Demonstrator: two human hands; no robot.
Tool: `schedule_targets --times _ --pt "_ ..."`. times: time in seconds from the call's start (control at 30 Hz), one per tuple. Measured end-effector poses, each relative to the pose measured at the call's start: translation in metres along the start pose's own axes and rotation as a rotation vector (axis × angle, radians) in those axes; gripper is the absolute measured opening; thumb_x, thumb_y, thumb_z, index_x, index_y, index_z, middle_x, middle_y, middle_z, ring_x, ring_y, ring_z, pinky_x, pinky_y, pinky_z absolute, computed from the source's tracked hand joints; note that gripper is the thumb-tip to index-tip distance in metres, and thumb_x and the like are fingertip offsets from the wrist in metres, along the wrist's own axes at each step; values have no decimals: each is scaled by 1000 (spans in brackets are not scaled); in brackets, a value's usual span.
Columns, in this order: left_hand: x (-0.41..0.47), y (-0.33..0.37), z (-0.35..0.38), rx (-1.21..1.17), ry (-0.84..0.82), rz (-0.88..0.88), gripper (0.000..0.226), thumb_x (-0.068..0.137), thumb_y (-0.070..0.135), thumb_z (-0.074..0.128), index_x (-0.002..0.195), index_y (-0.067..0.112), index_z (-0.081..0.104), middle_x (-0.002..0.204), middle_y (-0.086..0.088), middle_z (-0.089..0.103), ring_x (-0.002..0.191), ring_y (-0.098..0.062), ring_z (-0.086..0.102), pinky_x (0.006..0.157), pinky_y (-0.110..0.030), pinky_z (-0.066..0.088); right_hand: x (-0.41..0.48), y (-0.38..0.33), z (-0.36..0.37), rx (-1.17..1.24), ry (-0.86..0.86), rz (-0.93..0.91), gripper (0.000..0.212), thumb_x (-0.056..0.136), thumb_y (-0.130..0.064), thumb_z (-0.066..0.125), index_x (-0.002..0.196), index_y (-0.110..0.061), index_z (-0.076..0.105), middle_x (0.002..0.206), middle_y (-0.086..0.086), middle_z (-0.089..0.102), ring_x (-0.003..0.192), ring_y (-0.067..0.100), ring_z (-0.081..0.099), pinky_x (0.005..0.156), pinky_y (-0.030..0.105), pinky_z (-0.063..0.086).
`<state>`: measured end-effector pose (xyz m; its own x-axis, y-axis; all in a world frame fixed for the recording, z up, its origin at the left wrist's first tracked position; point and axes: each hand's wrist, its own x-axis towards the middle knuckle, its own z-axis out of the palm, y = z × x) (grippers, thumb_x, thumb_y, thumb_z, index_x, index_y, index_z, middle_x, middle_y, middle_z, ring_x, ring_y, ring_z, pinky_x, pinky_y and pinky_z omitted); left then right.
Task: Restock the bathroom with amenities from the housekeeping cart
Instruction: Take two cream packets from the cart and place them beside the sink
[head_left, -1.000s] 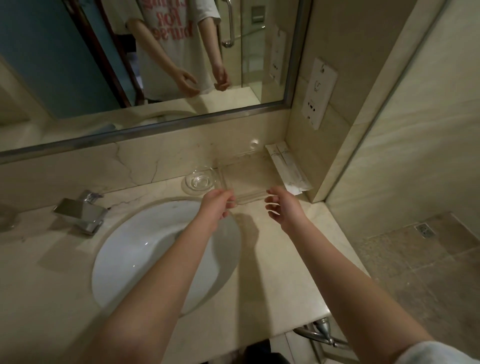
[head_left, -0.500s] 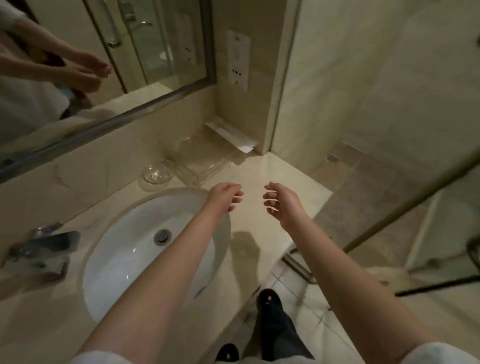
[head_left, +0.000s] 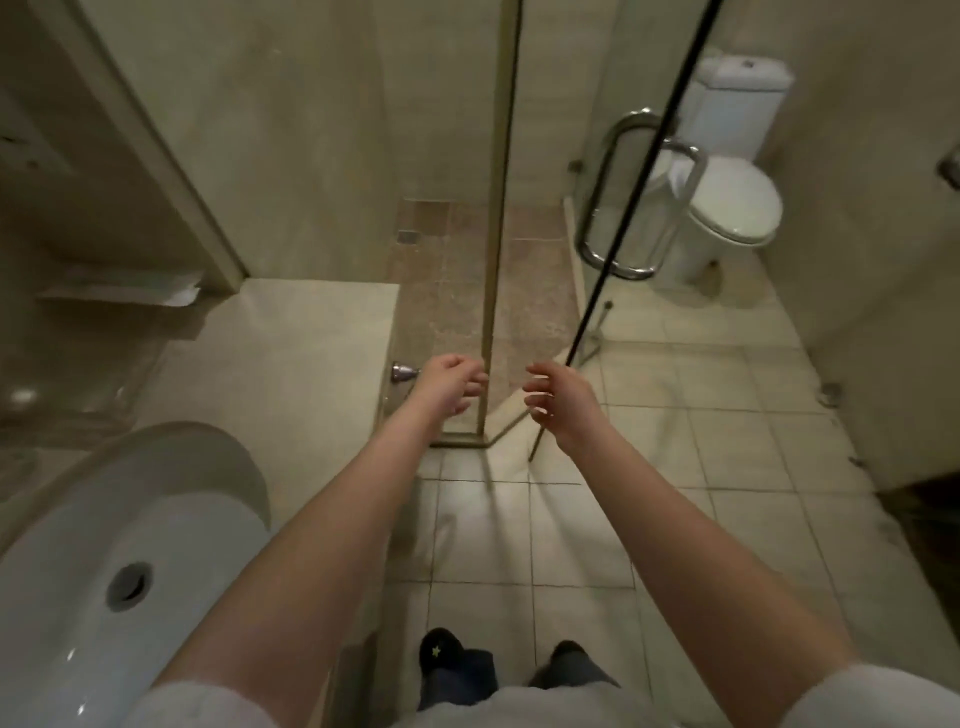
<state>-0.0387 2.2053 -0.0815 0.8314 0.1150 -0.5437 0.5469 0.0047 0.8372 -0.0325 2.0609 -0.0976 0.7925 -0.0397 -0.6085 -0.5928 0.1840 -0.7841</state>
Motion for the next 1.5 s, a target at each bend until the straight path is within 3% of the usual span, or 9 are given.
schedule_targets --times 0.1,0.2,0.37,0.53,0.87,1.07,1.23,1.37,1.5 --pt "-6 4 66 114 -106 19 18 94 19 49 76 19 51 76 4 58 62 -6 52 46 -14 37 -12 0 -66 103 112 -26 9 88 -20 54 80 -16 57 63 1 51 44 9 44 47 19 31" --pt "-16 -1 137 192 -209 54 18 93 19 51 75 20 52 75 4 59 57 -4 52 49 -17 36 -28 3 -140 175 214 -43 9 88 -21 54 81 -16 57 65 1 52 49 11 46 47 20 33" --pt "-50 -15 260 323 -424 48 14 93 22 52 79 21 53 79 5 60 66 -7 55 62 -22 37 -64 15 -270 276 389 -75 8 83 -23 58 86 -15 60 67 1 56 54 13 50 52 23 38" --pt "-87 -33 376 411 -582 62 12 92 22 53 79 22 55 79 5 62 66 -7 56 60 -22 38 -100 31 -382 389 555 -85 10 84 -23 57 88 -15 60 69 1 56 54 13 50 50 23 37" --pt "-133 -51 569 603 -906 76 8 91 22 54 84 19 56 80 4 61 71 -9 58 62 -23 41 -150 48 -549 630 872 -111 10 84 -23 57 87 -14 61 72 2 57 60 14 51 54 25 40" --pt "-130 -40 702 674 -1084 125 8 92 22 53 93 15 57 83 3 62 73 -11 58 64 -24 41 -139 23 -647 750 1017 -148 10 87 -22 55 83 -15 60 71 1 55 59 12 51 55 24 39" --pt "-120 -13 820 697 -1220 116 13 92 18 53 79 18 55 73 3 58 62 -10 53 58 -23 37 -131 -20 -733 818 1128 -211 11 90 -21 53 83 -17 60 68 0 56 57 11 50 53 22 37" --pt "-125 1 909 695 -1286 113 11 93 16 52 85 12 57 73 -1 58 57 -10 52 39 -14 36 -132 -47 -798 872 1217 -229 9 89 -19 56 82 -16 61 64 0 55 53 11 49 50 22 36" --pt "-139 0 986 717 -1386 57 11 93 15 53 86 8 56 73 -4 56 57 -12 52 43 -17 36 -131 -57 -866 900 1276 -197 7 87 -21 58 82 -18 61 64 -1 56 51 10 50 49 21 36"
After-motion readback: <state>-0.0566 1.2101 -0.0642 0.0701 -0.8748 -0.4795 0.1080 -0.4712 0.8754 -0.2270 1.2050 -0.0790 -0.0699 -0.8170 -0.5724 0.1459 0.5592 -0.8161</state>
